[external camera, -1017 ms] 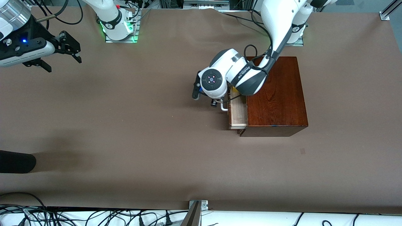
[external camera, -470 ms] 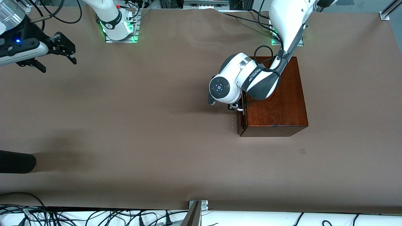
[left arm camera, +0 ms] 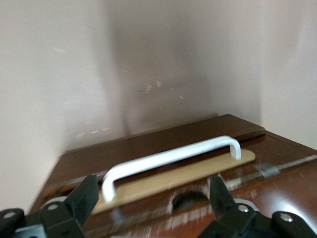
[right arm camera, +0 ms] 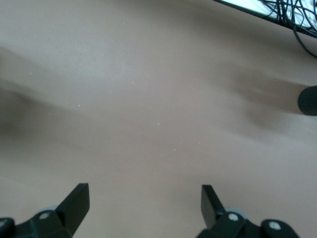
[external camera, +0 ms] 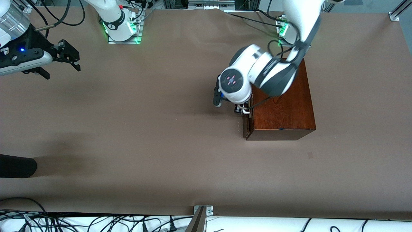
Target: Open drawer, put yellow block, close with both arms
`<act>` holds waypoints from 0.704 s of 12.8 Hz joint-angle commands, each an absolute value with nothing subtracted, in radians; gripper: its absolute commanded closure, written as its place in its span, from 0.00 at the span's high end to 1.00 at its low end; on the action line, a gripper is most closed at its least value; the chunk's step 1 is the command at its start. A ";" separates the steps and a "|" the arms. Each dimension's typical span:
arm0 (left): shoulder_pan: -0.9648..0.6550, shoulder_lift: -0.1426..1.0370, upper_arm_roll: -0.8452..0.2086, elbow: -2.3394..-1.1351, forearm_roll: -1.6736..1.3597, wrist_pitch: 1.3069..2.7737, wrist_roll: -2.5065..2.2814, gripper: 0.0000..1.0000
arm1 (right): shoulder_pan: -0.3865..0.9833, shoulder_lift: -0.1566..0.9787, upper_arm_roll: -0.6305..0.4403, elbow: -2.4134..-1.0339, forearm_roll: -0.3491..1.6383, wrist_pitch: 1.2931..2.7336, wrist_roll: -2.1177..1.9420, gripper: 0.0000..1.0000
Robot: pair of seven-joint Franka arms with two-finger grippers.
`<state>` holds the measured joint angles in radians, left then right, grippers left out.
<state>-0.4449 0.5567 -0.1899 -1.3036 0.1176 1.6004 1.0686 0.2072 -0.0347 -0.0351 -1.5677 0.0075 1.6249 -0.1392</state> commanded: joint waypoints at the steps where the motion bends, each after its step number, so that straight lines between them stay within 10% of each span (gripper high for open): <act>1: -0.298 0.436 -0.201 -1.290 0.066 1.580 1.127 1.00 | 0.202 -0.034 -0.034 -1.555 0.017 1.626 -0.124 1.00; 9: -0.189 0.245 -0.014 -1.286 0.071 1.509 0.963 1.00 | 0.202 -0.025 -0.035 -1.557 0.015 1.649 -0.130 1.00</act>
<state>-0.2058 0.3355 -0.0245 -1.2000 0.0869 1.4894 1.0851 0.2064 -0.0310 -0.0373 -1.5670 0.0075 1.6436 -0.1362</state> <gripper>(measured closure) 0.000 0.000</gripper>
